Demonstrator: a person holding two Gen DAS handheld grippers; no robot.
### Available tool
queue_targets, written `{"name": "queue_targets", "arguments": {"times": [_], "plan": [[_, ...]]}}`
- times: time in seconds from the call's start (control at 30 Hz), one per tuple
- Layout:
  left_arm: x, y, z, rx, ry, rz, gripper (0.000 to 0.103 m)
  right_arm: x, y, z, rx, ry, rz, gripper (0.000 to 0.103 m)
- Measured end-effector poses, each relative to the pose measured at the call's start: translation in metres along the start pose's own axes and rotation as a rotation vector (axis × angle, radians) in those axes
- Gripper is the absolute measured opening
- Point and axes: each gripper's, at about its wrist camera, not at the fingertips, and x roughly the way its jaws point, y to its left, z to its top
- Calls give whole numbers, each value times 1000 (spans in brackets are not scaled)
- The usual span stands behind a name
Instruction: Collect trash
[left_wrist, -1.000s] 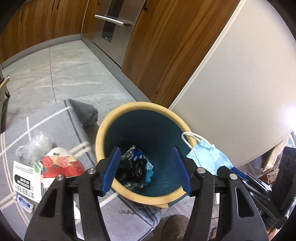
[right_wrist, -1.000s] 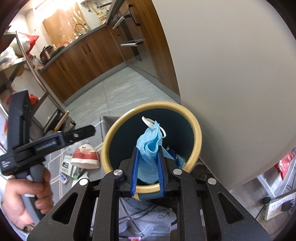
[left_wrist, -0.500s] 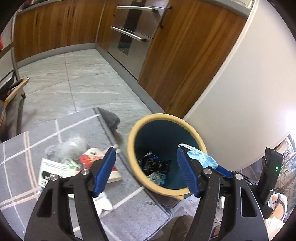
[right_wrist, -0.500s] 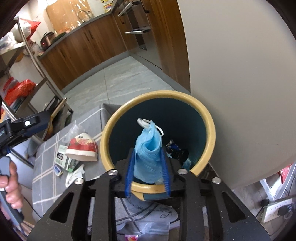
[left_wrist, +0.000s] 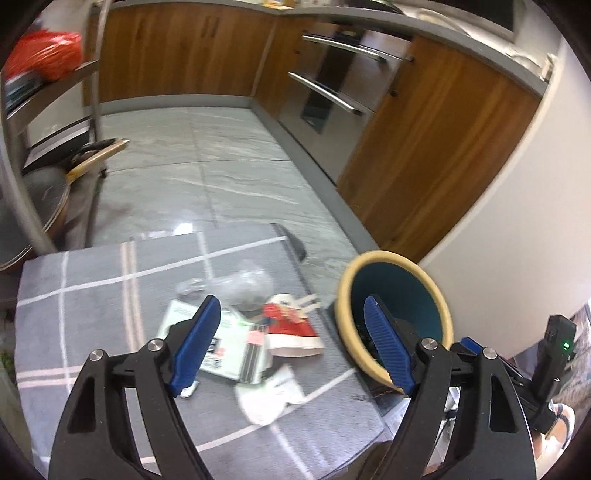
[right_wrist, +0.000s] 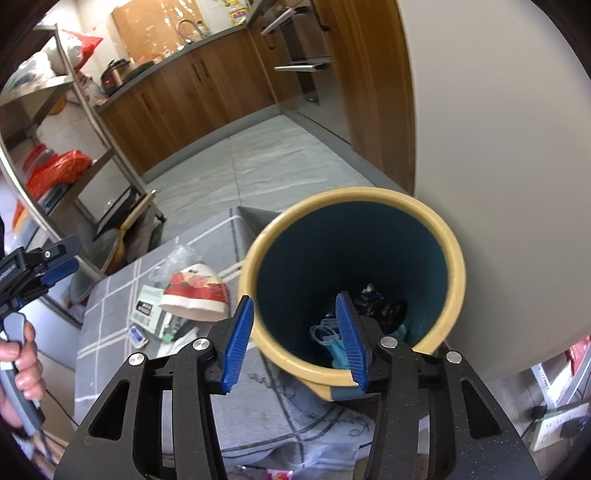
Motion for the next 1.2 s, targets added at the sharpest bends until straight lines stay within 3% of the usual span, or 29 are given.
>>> {"name": "queue_targets", "arguments": {"times": [0.53, 0.73, 1.0, 1.2], "plan": [[18, 102, -38, -204, 140, 138, 79, 22, 64, -10, -135, 52, 78, 48], [18, 112, -43, -224, 163, 145, 79, 59, 101, -21, -248, 98, 64, 46], [27, 112, -42, -221, 184, 142, 79, 110, 142, -38, -496, 121, -69, 39], [36, 105, -42, -194, 202, 145, 79, 134, 150, -40, -562, 111, -87, 22]]}}
